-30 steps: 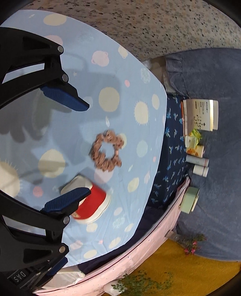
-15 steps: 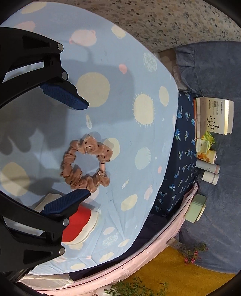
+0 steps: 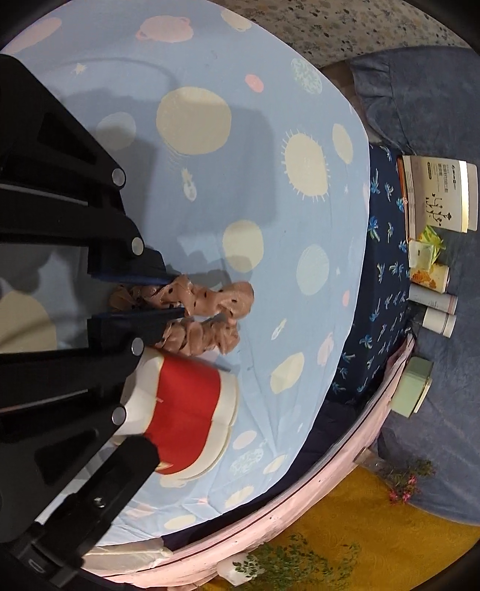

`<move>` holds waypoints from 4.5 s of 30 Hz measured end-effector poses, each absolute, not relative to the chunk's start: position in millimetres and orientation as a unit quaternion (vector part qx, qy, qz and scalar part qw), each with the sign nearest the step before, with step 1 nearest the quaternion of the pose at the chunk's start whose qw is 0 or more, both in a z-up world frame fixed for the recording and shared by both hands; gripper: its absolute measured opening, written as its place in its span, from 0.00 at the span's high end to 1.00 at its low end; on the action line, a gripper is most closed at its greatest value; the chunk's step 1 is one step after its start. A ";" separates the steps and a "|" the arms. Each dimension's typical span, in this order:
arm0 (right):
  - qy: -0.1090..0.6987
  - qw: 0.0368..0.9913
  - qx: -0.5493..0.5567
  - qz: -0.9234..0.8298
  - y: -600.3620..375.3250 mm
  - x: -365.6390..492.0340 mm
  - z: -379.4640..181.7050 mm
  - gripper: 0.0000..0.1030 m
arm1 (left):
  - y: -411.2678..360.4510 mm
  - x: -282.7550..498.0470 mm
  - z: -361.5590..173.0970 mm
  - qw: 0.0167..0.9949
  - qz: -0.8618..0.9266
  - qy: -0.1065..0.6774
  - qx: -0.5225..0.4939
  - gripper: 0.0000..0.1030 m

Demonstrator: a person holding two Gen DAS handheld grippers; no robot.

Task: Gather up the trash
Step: 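Grasp the pink scrunchie with the left gripper while the right gripper grasps the red paper cup, then lift the pink scrunchie and red cup into the bin and open both grippers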

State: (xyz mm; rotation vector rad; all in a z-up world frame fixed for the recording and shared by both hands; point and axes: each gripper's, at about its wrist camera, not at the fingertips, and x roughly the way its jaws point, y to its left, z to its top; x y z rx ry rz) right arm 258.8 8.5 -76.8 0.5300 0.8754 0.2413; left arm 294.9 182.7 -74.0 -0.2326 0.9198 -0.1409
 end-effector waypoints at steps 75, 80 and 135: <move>0.297 0.897 0.329 -0.003 -205.9 135.0 5.9 0.68 | -22.8 181.9 18.1 0.891 -0.208 0.400 -0.053 0.95; 0.277 0.904 0.323 -0.041 -253.6 104.4 11.8 0.68 | -73.8 166.9 23.7 0.883 -0.243 0.400 -0.031 0.95; 0.266 0.900 0.318 -0.134 -362.9 51.5 -16.2 0.68 | -206.8 148.2 2.6 0.872 -0.279 0.399 0.050 0.60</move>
